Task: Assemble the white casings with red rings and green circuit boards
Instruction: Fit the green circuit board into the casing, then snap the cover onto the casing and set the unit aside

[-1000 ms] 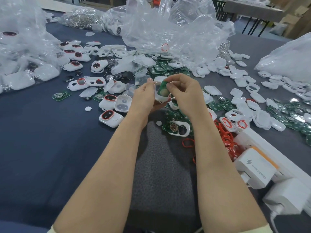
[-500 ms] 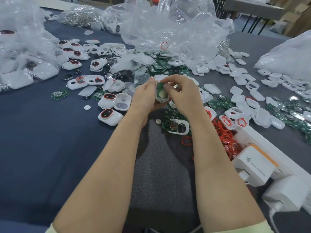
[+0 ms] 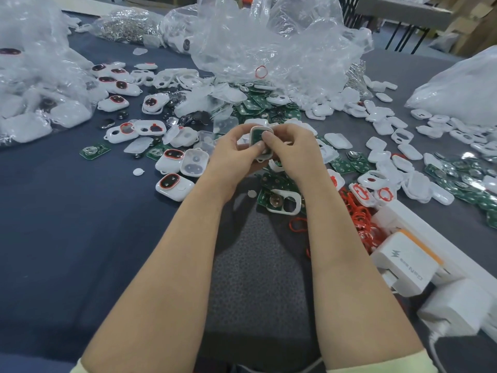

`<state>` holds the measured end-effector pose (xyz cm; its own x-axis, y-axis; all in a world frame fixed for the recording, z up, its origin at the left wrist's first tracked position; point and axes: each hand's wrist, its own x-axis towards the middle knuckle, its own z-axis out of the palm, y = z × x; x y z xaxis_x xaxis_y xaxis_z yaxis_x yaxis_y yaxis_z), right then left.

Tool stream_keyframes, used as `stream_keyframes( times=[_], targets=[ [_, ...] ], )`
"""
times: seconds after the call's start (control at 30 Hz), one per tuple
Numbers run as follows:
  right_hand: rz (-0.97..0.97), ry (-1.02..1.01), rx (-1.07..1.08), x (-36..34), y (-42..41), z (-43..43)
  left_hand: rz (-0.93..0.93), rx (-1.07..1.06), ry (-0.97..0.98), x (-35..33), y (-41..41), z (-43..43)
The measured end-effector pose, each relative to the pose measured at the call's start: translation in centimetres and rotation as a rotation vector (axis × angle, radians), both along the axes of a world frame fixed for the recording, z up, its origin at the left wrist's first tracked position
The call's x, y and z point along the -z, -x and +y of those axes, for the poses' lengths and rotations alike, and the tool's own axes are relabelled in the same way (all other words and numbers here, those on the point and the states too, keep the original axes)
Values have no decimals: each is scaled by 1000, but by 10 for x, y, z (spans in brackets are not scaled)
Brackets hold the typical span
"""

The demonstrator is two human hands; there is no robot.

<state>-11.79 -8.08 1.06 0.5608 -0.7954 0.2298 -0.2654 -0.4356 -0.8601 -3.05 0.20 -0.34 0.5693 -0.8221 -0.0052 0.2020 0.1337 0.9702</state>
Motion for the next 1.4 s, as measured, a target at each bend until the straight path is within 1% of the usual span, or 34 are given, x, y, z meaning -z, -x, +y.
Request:
stream_keyframes(
  times=[0.03,0.1,0.37,0.73,0.87,1.03,1.13,1.2,1.3,1.4],
  targets=[
    [-15,-54,-12,1,0,-1,-32,4,4,0,0,0],
    [-39,-97,-10,2,-1,-2,-72,2,22,1,2,0],
    [-112,-121,6,2,-2,-1,-101,-3,63,1,3,-2],
    [-101,-116,39,4,-6,0,-194,-66,37,3,6,-3],
    [-80,-104,46,4,-5,-1,-197,-33,36,3,6,-2],
    [-86,-100,63,3,-6,1,-207,-65,39,3,7,-3],
    [-118,-110,39,2,-5,3,-178,-95,48,3,8,-5],
    [-151,-109,51,0,-2,2,-114,-139,62,2,5,-5],
    [-200,-86,198,-3,6,-5,34,-250,98,0,-5,-2],
    [-143,-48,294,-4,8,-8,91,-341,106,-2,-11,0]
  ],
)
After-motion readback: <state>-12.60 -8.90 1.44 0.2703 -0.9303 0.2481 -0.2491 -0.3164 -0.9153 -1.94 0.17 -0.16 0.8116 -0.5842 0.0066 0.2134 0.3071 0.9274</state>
